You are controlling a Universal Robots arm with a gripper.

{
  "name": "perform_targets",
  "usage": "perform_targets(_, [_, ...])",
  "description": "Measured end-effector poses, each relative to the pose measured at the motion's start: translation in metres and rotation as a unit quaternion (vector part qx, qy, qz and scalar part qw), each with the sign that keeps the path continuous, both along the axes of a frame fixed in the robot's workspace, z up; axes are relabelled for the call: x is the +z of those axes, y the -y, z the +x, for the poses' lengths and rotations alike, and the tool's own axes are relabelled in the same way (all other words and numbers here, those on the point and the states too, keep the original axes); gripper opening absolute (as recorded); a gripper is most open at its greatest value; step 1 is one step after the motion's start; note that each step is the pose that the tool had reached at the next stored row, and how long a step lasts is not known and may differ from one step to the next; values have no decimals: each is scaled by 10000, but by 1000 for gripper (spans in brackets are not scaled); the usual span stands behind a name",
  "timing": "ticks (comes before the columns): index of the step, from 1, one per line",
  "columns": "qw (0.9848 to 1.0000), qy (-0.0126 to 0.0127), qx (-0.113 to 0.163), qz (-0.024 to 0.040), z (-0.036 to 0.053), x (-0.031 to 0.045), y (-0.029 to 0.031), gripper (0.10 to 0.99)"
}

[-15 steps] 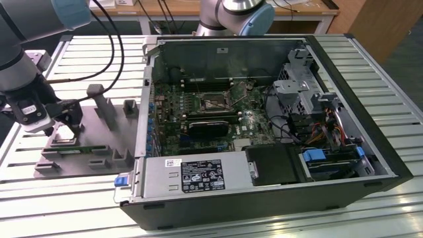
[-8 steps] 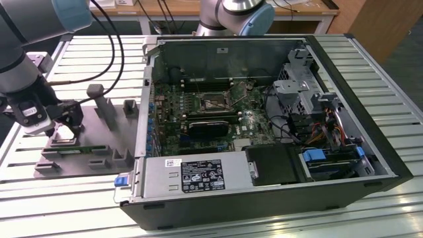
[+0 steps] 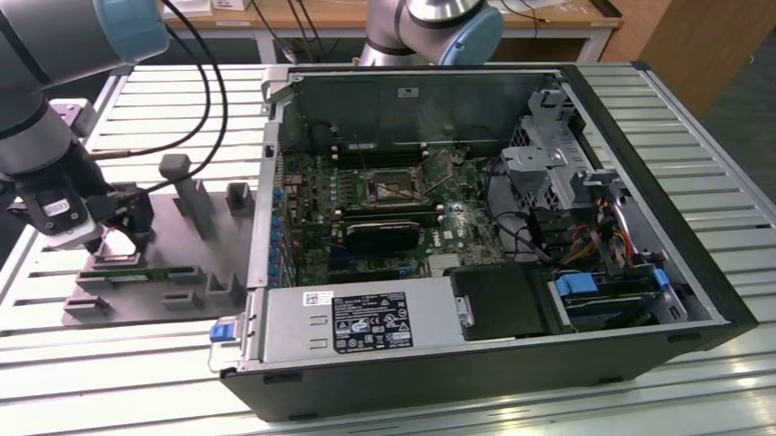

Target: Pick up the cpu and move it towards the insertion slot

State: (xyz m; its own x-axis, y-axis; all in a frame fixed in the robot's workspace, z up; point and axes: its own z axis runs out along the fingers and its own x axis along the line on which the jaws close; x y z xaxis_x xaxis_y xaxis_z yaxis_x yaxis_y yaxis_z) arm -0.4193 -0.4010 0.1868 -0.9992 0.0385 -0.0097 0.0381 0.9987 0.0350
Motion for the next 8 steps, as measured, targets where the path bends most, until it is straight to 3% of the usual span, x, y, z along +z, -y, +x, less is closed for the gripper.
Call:
perform_targets(3, [10000,30,17,2,-2,-17,0,647])
perform_targets(8, [10000,55,25,4,-22,-35,-1,647])
